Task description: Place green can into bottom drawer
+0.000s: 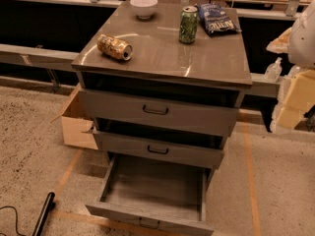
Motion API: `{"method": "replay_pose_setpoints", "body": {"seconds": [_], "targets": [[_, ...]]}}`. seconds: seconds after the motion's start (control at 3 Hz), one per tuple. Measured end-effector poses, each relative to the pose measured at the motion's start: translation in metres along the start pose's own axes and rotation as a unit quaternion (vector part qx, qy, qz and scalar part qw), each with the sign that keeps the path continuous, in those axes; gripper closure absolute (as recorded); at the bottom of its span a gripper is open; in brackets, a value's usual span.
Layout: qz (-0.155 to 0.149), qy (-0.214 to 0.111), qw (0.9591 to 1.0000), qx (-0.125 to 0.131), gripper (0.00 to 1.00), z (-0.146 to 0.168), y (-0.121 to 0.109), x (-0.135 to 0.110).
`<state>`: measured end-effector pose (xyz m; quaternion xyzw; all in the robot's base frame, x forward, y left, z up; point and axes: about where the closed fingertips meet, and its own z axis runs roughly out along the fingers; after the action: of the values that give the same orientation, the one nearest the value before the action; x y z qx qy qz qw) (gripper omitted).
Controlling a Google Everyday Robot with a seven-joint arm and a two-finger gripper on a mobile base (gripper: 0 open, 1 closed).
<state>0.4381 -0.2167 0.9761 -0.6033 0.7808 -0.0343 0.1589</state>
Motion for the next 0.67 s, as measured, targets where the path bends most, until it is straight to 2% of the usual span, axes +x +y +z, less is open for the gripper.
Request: {"method": "replay_pose_setpoints", "body": {"seconds": [0.33,0.67], "targets": [[0.0,0.0,1.0,0.0,0.0,0.0,0.0,0.0],[0.045,-0.054,0.9975,0.008,0.0,0.011,-0.021,-0.002]]}}
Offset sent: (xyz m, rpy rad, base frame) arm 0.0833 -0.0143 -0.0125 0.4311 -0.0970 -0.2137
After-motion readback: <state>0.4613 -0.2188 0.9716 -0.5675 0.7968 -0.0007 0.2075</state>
